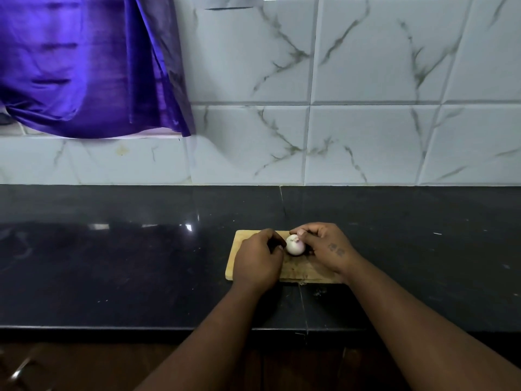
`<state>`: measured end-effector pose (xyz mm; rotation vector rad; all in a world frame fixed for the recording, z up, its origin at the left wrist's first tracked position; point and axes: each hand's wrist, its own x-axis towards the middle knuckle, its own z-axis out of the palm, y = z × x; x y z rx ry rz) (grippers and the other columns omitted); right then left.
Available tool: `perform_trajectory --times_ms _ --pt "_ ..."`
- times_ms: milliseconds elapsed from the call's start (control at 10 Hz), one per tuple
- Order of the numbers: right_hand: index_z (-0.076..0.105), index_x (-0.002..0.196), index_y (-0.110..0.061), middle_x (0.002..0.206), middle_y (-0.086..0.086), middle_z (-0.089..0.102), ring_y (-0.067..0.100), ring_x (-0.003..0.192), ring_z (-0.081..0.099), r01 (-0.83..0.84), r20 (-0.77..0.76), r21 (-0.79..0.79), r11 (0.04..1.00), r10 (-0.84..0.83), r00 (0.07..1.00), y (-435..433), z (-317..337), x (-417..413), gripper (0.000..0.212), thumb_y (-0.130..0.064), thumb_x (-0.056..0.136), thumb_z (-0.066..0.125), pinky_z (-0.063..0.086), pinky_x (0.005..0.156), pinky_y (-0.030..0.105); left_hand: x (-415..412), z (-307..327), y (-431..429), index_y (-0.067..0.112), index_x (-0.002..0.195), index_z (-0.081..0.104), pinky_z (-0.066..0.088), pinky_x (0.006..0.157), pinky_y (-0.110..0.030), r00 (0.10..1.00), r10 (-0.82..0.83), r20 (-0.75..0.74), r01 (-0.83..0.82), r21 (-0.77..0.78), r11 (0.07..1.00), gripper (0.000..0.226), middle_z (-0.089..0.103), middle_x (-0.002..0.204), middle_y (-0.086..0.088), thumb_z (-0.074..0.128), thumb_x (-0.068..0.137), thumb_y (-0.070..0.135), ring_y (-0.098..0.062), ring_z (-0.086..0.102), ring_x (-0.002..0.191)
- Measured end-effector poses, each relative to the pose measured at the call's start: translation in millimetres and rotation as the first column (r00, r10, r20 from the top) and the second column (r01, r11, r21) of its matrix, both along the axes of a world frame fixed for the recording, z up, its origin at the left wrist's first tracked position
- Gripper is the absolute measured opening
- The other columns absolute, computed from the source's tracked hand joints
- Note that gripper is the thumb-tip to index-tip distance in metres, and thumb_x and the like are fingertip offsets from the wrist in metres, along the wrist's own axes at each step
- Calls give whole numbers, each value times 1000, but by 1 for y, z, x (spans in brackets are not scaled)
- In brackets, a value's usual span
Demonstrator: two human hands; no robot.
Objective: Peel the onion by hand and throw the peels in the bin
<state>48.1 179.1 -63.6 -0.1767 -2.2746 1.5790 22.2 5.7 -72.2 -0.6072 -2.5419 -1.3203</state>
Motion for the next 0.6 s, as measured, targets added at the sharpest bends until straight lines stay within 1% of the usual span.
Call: perform_trajectory --times_ms 100,200,400,500,600 --pt "81 102 -12 101 3 80 15 93 71 22 6 -16 1000 -22 1000 0 -1 -2 19 -13 99 62 53 76 24 -1 0 0 26 99 74 41 60 -18 1000 4 0 -4 4 1000 12 75 95 11 66 94 18 -7 65 81" --pt "82 100 -16 100 -2 80 16 97 73 43 9 -6 999 -43 999 1 -2 -2 19 -17 99 63 55 86 33 0 0 0 25 98 75 42 60 -17 1000 7 1 -7 23 1000 13 75 94 11 66 93 17 -5 65 80" --pt "82 98 -20 103 -4 80 18 102 72 80 21 1 997 -80 997 4 -6 -3 17 -20 98 65 59 92 41 0 0 0 25 100 75 42 59 -18 1000 12 0 -12 17 1000 15 75 93 11 65 93 16 -4 65 78" --pt "82 98 -20 101 -4 80 18 100 73 84 18 -27 996 -84 996 5 -4 -1 17 -19 97 65 59 90 39 -1 1 0 25 100 76 45 63 -17 1000 15 2 -15 31 999 16 75 94 12 64 93 15 -4 66 82" --pt "81 103 -13 102 0 79 21 98 72 130 34 -25 991 -129 991 -1 1 5 22 -18 102 59 58 83 36 1 2 1 24 98 76 47 66 -19 999 30 20 -31 54 998 17 76 94 11 64 92 15 -6 67 83"
